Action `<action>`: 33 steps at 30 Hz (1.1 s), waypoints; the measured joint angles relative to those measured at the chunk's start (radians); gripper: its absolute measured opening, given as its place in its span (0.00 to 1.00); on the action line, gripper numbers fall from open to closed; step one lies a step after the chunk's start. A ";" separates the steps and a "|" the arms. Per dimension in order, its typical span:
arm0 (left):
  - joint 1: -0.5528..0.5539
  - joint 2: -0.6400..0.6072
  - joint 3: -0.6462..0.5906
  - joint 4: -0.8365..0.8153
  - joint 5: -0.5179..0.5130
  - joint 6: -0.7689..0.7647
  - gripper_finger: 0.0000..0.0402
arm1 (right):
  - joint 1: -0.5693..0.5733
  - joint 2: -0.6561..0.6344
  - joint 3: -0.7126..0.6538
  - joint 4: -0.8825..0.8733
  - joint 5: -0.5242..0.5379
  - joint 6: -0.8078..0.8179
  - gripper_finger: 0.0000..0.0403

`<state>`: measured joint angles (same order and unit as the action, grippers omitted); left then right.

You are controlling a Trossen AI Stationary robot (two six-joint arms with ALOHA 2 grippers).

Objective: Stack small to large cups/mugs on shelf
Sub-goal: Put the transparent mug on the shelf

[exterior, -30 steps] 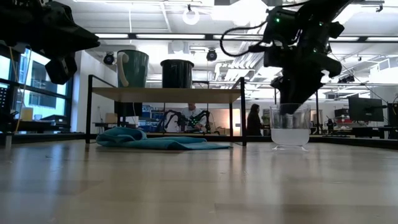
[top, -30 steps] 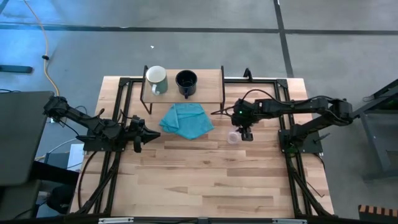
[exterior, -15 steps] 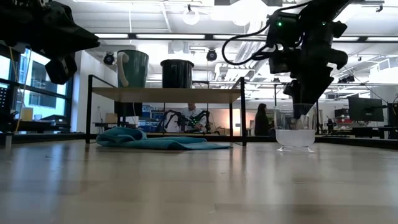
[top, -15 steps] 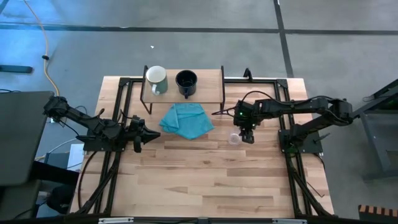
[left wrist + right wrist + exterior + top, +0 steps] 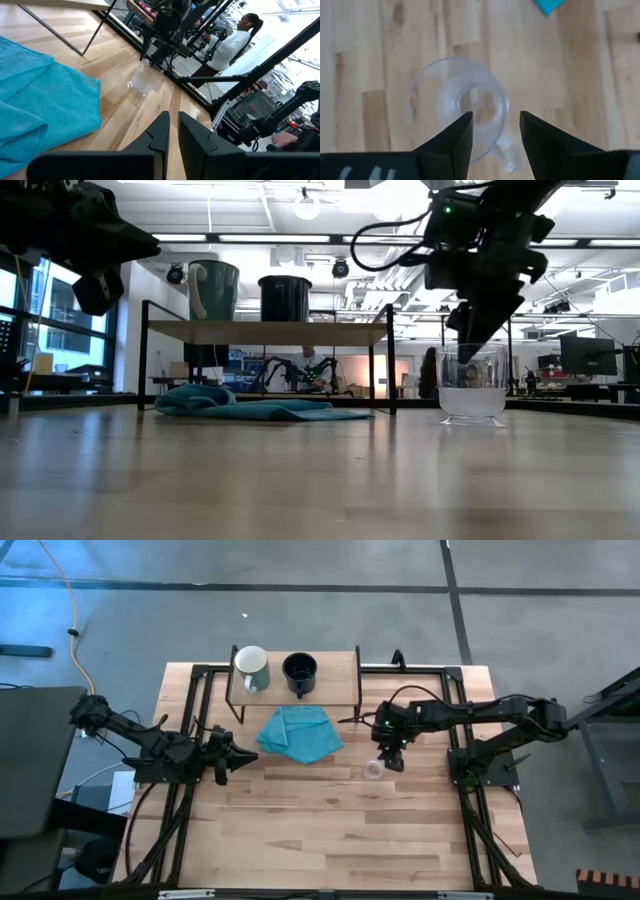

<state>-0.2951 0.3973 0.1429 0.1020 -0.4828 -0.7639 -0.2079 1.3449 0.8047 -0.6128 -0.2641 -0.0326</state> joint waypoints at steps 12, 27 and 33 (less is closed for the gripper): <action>0.000 0.000 0.000 0.001 0.004 -0.004 0.06 | 0.030 0.000 0.000 0.065 0.037 -0.184 0.38; 0.000 0.000 0.000 0.001 0.004 -0.029 0.06 | 0.054 0.000 0.000 0.132 0.079 -0.321 0.38; 0.000 0.000 0.000 0.001 0.003 -0.029 0.06 | 0.054 0.000 0.000 0.133 0.036 -0.332 0.38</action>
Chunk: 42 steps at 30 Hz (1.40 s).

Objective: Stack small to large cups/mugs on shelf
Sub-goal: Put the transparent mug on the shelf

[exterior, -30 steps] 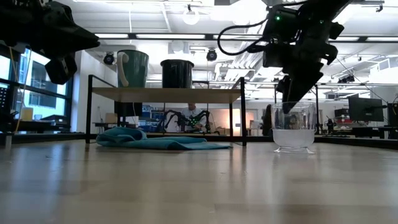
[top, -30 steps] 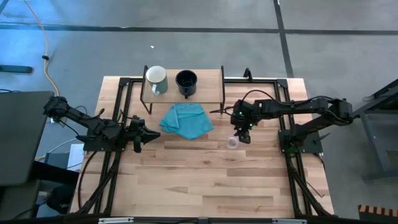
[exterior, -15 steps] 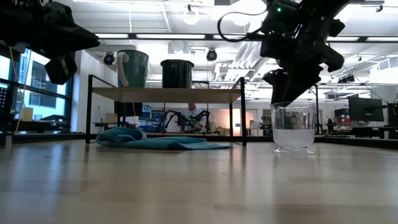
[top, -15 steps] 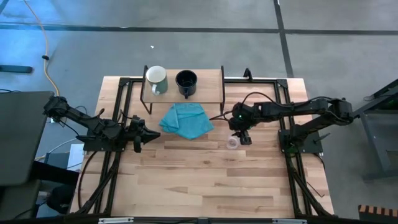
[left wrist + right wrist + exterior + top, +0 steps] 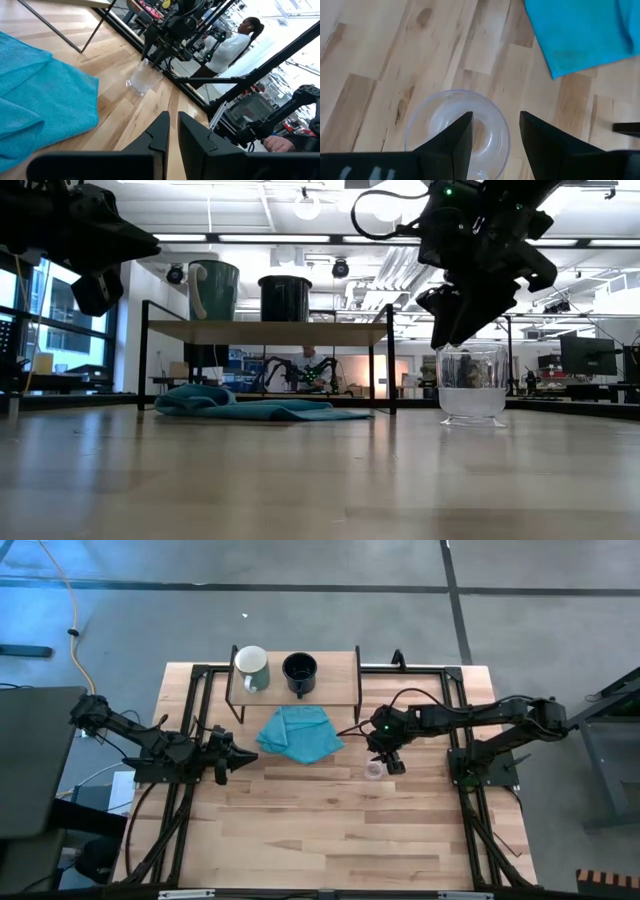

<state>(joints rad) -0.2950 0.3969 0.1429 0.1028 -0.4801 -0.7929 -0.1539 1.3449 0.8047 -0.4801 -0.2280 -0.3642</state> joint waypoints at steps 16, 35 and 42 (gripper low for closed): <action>0.000 0.000 0.000 0.000 -0.003 -0.013 0.06 | 0.000 0.110 0.001 0.009 -0.002 0.089 0.38; 0.000 0.000 0.000 -0.009 0.000 -0.020 0.06 | -0.003 0.111 0.001 -0.019 0.130 0.566 0.37; 0.000 0.000 0.000 -0.010 0.001 -0.020 0.06 | -0.003 0.111 0.001 -0.028 0.135 0.730 0.27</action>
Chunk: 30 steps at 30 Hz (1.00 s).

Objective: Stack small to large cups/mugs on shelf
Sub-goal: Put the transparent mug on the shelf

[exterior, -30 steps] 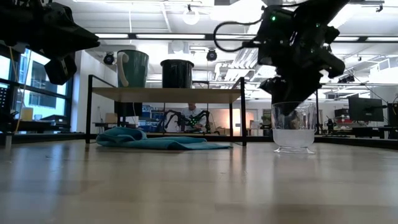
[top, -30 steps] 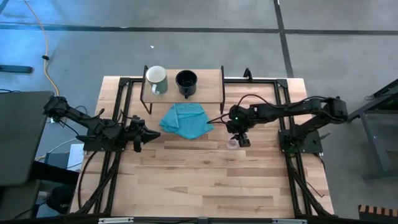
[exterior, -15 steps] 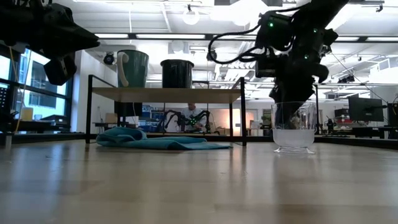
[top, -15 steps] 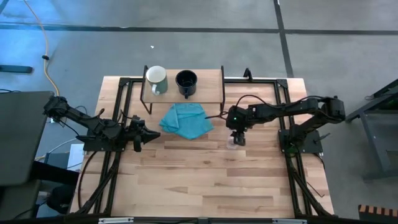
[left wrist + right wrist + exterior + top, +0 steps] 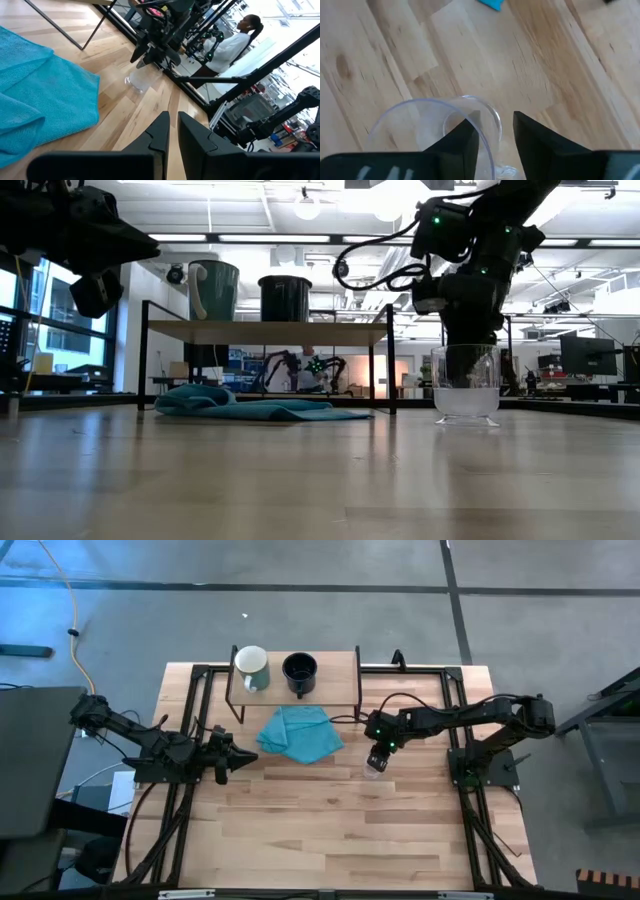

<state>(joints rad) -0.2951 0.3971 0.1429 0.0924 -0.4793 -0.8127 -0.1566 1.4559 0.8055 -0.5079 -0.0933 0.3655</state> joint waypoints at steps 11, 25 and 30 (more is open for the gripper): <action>0.000 0.000 0.000 -0.023 0.024 0.000 0.06 | 0.000 0.000 0.000 -0.020 0.036 0.310 0.21; 0.000 0.000 0.000 -0.044 0.045 0.022 0.06 | 0.073 -0.001 0.000 0.111 0.182 0.736 0.21; 0.000 0.000 0.000 -0.044 0.045 0.054 0.06 | 0.085 -0.001 0.000 0.127 0.166 0.712 0.21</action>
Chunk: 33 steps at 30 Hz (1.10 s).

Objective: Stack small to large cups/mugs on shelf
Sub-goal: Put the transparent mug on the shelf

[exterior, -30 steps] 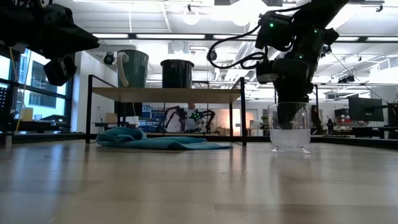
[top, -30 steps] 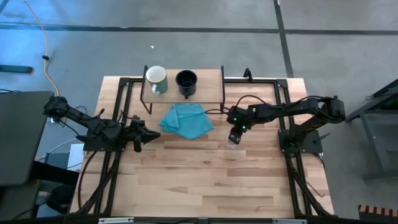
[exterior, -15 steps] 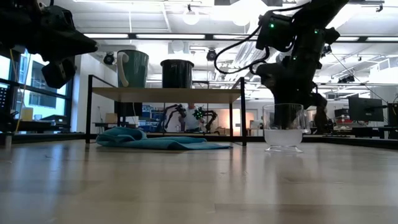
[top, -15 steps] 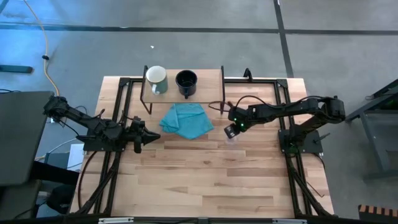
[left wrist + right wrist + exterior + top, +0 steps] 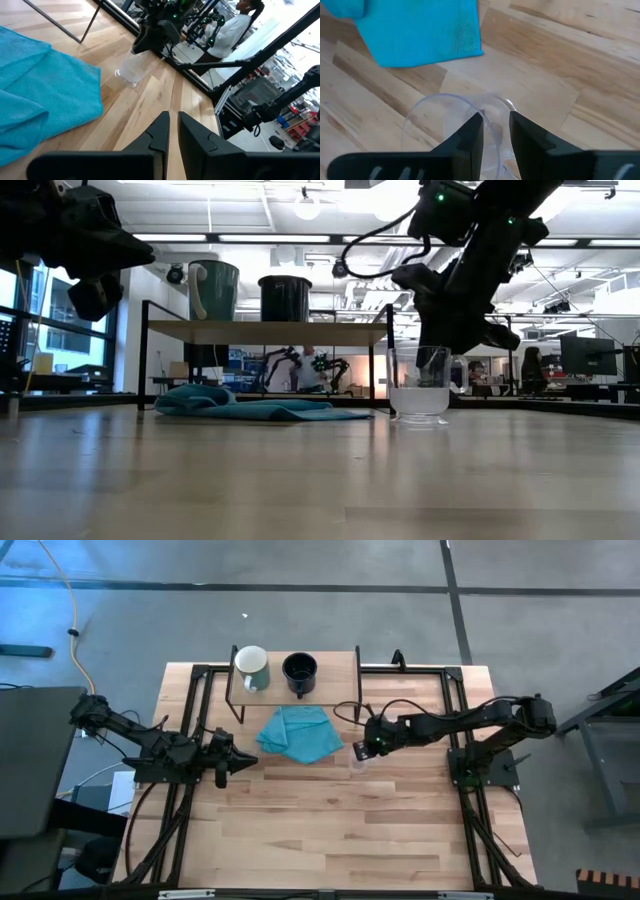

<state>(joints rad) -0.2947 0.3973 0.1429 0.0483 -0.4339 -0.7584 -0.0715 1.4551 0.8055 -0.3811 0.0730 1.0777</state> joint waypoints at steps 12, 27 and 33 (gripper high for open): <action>0.000 0.000 0.000 0.001 0.000 0.020 0.06 | 0.000 -0.007 0.000 0.070 -0.021 -0.138 0.45; 0.000 0.000 0.000 0.003 0.023 -0.013 0.06 | -0.101 -0.008 0.000 0.211 -0.292 -0.391 0.57; 0.000 0.000 0.000 0.003 0.035 -0.035 0.06 | -0.150 -0.008 0.000 0.197 -0.409 -0.472 0.57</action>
<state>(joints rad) -0.2951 0.3971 0.1429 0.0511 -0.3994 -0.7935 -0.2213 1.4475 0.8051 -0.1844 -0.3365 0.6058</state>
